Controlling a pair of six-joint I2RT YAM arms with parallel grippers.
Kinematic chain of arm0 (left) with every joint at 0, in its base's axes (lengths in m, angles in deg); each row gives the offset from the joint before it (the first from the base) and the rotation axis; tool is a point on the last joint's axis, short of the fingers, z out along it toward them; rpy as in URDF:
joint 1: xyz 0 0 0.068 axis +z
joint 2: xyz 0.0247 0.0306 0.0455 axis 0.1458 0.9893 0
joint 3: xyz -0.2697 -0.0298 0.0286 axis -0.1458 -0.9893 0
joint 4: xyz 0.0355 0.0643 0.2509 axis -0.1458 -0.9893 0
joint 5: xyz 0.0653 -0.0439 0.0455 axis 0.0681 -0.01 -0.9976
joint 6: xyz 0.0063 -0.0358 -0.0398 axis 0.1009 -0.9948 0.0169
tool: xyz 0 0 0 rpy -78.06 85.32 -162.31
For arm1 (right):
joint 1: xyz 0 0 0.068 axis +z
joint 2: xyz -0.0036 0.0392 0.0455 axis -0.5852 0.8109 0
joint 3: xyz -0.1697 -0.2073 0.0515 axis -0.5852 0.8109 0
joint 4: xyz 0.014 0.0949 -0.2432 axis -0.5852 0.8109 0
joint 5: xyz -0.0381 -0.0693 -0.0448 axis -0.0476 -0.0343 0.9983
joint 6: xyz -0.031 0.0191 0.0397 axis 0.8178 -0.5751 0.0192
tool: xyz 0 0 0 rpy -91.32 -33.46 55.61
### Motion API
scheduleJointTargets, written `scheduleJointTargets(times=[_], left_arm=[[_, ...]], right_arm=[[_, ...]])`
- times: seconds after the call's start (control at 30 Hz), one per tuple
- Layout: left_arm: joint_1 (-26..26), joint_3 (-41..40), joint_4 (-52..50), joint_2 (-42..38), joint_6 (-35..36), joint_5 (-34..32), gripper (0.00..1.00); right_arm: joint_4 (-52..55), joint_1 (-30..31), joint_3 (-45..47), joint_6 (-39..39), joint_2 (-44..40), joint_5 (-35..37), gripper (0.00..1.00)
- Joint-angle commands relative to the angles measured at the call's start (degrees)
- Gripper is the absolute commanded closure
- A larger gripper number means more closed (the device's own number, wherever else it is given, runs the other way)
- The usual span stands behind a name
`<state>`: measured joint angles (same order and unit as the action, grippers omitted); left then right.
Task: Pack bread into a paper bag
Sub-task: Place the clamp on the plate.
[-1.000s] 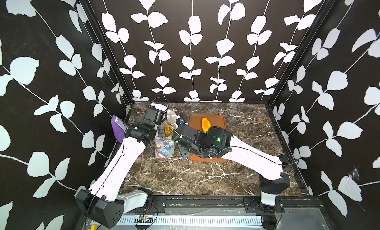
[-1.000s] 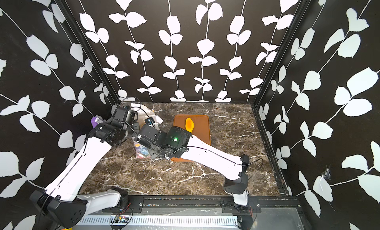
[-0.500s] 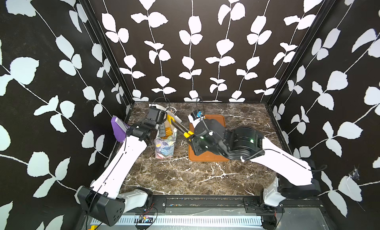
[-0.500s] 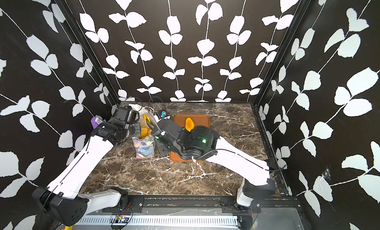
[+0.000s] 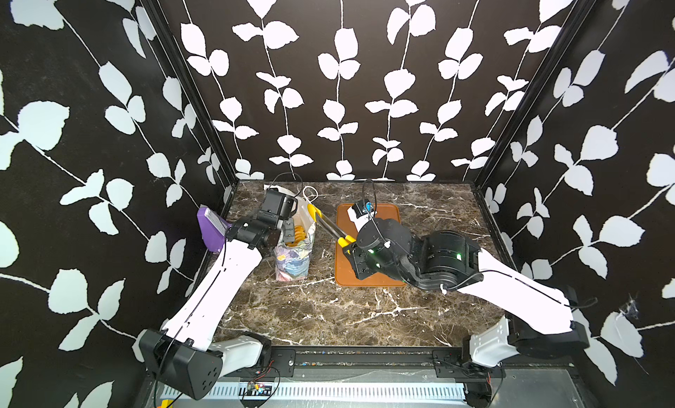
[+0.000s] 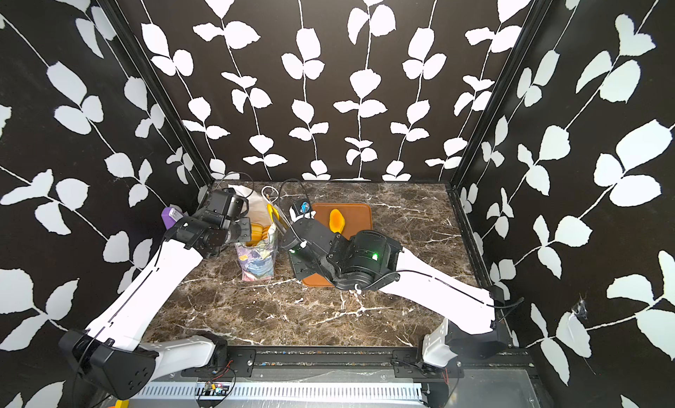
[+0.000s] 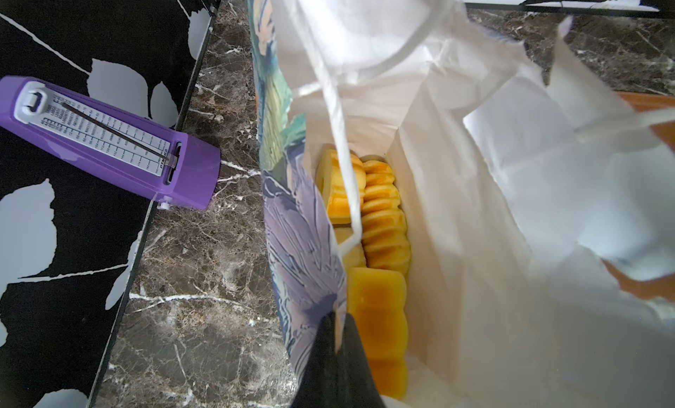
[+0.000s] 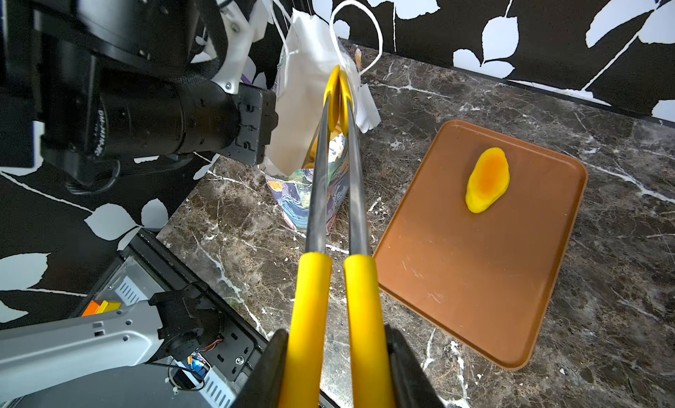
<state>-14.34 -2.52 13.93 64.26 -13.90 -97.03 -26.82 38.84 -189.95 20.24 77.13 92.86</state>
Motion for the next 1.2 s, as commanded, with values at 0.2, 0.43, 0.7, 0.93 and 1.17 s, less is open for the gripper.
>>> scheduleJointTargets(times=[0.2,0.43,0.7,0.93,1.17], left_arm=[[0.0,-1.0,-1.1,-0.1,-0.3,0.9,1.0],[0.0,-1.0,-1.1,0.2,-0.7,1.2,1.0],[0.0,-1.0,-1.2,0.3,-1.0,1.3,1.0],[0.0,-0.7,-1.2,0.5,-1.3,1.4,1.0],[-0.2,-0.6,-1.6,0.4,-1.5,1.1,1.0]], right_arm=[[-3.9,0.0,4.1,-0.9,-5.4,2.9,1.0],[-3.8,-0.1,9.9,-2.9,-11.7,4.9,1.0],[-2.7,-0.2,16.6,-6.1,-17.1,7.4,1.0],[0.9,-1.8,21.1,-9.8,-17.3,8.9,1.0],[1.4,-5.0,30.5,-14.6,-16.7,8.4,1.0]])
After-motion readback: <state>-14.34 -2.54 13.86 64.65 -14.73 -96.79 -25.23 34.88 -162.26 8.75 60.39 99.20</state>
